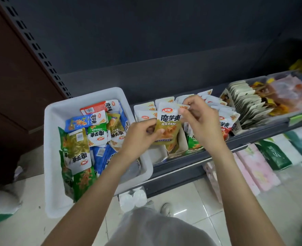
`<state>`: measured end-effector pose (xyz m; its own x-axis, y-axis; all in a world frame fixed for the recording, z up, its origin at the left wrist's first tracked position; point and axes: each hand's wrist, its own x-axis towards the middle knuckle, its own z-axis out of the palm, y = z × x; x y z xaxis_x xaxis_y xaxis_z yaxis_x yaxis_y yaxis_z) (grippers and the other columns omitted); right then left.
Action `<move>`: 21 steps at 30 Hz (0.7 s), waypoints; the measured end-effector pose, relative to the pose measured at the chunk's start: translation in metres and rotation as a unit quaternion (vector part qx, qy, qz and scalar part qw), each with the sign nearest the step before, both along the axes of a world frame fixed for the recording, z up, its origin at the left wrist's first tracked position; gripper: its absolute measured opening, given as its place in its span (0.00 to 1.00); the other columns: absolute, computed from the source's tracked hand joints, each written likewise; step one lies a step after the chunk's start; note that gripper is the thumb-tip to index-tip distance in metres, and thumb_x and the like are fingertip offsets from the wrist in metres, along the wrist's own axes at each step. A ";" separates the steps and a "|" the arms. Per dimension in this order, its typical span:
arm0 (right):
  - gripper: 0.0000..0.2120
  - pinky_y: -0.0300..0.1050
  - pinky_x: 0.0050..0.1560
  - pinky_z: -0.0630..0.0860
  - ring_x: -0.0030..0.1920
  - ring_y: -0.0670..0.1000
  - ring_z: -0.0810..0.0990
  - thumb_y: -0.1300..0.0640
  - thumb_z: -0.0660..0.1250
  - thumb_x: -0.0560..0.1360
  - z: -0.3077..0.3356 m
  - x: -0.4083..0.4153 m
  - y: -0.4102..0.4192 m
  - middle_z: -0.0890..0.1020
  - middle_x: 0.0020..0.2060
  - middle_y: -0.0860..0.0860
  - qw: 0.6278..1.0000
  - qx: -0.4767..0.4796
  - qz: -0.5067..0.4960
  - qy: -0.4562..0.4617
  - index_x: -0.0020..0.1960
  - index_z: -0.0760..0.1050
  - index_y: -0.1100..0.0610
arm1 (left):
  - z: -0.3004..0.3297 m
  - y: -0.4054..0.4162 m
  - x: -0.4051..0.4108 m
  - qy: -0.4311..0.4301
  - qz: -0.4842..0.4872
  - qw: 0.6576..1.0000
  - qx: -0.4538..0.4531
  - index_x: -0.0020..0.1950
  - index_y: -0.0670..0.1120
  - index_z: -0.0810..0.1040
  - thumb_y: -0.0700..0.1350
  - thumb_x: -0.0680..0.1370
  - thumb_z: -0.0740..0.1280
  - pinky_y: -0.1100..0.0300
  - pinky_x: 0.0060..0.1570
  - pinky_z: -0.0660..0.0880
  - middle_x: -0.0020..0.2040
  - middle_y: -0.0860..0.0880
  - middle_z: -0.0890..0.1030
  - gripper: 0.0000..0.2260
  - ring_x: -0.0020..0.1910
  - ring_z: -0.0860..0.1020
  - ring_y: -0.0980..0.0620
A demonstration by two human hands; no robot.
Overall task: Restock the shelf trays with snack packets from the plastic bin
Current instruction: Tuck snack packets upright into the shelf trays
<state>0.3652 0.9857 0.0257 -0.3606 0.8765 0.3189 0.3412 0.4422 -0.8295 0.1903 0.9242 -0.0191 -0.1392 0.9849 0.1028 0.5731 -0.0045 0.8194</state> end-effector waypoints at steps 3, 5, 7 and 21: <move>0.04 0.52 0.38 0.78 0.36 0.52 0.80 0.54 0.64 0.78 -0.009 0.013 0.012 0.79 0.33 0.50 0.995 0.062 0.004 -0.079 0.47 0.68 0.48 | -0.011 0.017 0.017 0.051 0.003 0.999 0.005 0.47 0.45 0.82 0.49 0.74 0.71 0.53 0.42 0.77 0.43 0.49 0.84 0.08 0.43 0.81 0.50; 0.05 0.45 0.35 0.75 0.34 0.49 0.79 0.55 0.64 0.78 -0.015 0.017 0.017 0.77 0.32 0.47 0.990 0.083 0.015 -0.111 0.47 0.68 0.50 | -0.019 0.022 0.025 0.084 0.007 0.996 0.010 0.50 0.45 0.82 0.47 0.74 0.71 0.60 0.41 0.75 0.45 0.48 0.84 0.08 0.43 0.81 0.50; 0.03 0.41 0.35 0.74 0.34 0.46 0.78 0.56 0.64 0.78 -0.023 0.019 0.022 0.78 0.34 0.46 0.987 0.093 0.026 -0.130 0.49 0.70 0.53 | -0.025 0.023 0.030 0.118 0.015 0.993 0.017 0.50 0.44 0.82 0.47 0.74 0.71 0.62 0.38 0.72 0.43 0.48 0.84 0.09 0.41 0.81 0.50; 0.10 0.51 0.47 0.79 0.52 0.57 0.78 0.67 0.68 0.73 -0.049 -0.005 0.030 0.78 0.51 0.56 0.945 0.202 0.021 -0.257 0.53 0.80 0.61 | -0.029 0.007 0.017 0.161 0.093 0.962 0.202 0.51 0.48 0.81 0.50 0.76 0.66 0.64 0.32 0.77 0.41 0.54 0.83 0.08 0.35 0.79 0.59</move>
